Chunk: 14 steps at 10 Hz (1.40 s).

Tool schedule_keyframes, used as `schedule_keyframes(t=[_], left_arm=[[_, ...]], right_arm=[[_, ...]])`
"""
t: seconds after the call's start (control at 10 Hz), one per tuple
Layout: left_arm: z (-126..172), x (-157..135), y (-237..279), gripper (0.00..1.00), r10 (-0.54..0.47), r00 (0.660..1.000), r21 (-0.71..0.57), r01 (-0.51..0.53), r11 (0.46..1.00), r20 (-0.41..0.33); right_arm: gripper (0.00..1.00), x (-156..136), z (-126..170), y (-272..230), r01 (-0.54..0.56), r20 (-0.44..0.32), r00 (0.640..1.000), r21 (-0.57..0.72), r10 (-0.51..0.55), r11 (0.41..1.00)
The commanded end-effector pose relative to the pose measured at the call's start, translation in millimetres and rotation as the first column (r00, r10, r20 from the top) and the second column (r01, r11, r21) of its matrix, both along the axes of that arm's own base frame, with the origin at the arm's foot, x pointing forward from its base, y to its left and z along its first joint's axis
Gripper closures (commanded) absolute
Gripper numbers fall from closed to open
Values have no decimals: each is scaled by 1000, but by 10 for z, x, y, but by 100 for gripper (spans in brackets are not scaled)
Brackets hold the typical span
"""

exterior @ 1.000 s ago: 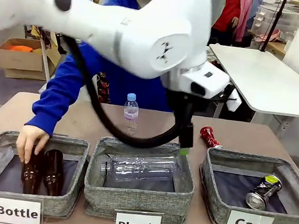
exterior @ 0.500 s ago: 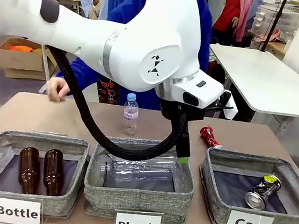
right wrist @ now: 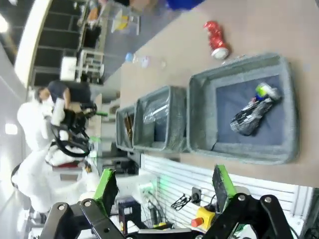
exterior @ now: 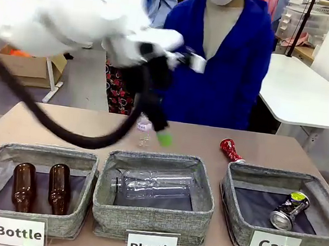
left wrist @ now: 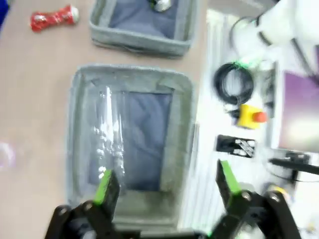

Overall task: Sort the can waste into the basket.
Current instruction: Pick up the can waste from the table and place it in the right Fabric basket.

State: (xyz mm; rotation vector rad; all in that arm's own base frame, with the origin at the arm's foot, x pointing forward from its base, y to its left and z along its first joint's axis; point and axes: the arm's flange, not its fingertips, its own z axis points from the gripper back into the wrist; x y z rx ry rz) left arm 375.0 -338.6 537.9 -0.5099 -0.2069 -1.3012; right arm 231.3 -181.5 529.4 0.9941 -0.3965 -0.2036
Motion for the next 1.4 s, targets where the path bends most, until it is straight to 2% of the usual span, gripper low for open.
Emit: schedule_keyframes(t=[0.0,0.1,0.2,0.3,0.4,0.5,0.6,0.7,0.8,0.9,1.0,1.1,1.3], left_arm=[[-76,-306,1011,0,208,950,-153,-247,957,-235],[-151,-399,1433,0,267,905,-211,-347,914,-331],[-259,-451,1830,0,303,822,-210,-444,871,-482],[-376,-452,2220,0,290,736,-218,-509,833,-612],[-557,-418,2673,0,265,602,-228,-617,753,-753],[-737,-475,3042,0,224,499,-241,-705,667,-837],[-917,-497,3429,0,191,401,-245,-805,541,-896],[-1094,-599,3813,0,124,402,-321,-851,416,-907],[-1250,-835,4023,0,170,328,-280,-926,252,-929],[-1311,-1065,3741,0,158,324,-293,-937,188,-933],[-1263,-1039,3309,0,178,316,-279,-938,206,-932],[-1214,-592,4384,0,178,317,-248,-912,328,-932],[-1214,-592,4384,0,178,317,-248,-912,328,-932]], right_arm=[[0,149,-12,599,-146,-66,986,59,150,988],[0,203,-85,835,-195,-123,970,116,209,974],[0,259,-185,1020,-220,-192,948,180,253,959],[0,309,-294,1149,-220,-237,931,244,278,945],[0,355,-425,1212,-229,-284,902,321,324,919],[0,403,-516,1218,-199,-346,871,400,349,895],[0,529,-598,1188,-150,-342,883,441,320,885],[0,641,-672,1118,-126,-334,895,447,296,886],[0,673,-732,1044,-109,-311,914,429,260,897],[0,704,-756,930,-85,-270,940,409,210,908],[0,770,-732,839,-41,-221,966,394,138,918],[0,661,-815,990,-114,-328,905,428,272,897],[0,661,-815,990,-114,-328,905,428,272,897]])
